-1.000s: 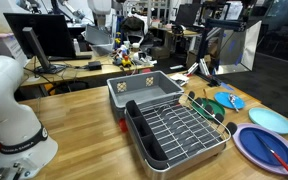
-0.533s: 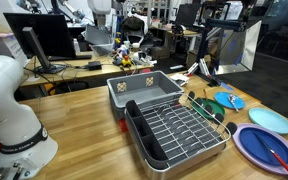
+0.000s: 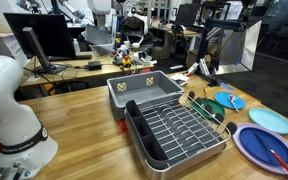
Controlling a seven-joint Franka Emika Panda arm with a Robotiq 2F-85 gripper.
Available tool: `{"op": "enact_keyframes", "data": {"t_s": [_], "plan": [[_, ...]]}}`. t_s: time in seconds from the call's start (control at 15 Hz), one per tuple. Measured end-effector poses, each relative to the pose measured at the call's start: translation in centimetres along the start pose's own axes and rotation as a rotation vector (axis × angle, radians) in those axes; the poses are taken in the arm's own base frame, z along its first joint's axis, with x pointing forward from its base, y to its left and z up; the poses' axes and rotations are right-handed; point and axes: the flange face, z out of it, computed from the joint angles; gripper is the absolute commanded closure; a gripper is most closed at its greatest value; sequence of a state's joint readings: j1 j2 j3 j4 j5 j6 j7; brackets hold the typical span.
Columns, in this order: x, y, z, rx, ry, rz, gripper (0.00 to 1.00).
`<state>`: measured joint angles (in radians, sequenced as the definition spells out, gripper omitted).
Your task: Put the light blue plate on the dish drainer
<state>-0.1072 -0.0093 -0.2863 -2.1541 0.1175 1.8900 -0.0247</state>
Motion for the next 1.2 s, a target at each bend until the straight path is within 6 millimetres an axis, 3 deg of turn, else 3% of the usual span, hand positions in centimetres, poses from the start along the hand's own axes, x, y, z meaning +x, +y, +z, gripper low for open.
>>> {"op": "enact_keyframes", "data": {"t_s": [0.13,0.8,0.93,1.2], "plan": [[0.6,0.1,1.0,-0.008,-0.009,0.031,0.00],[0.9,-0.6,1.1,-0.003,0.004,0.039,0.00],[2.1,-1.1,2.4,0.005,0.023,0.045,0.00],[5.0,-1.8,7.5,-0.019,0.049,0.052,0.00]]}}
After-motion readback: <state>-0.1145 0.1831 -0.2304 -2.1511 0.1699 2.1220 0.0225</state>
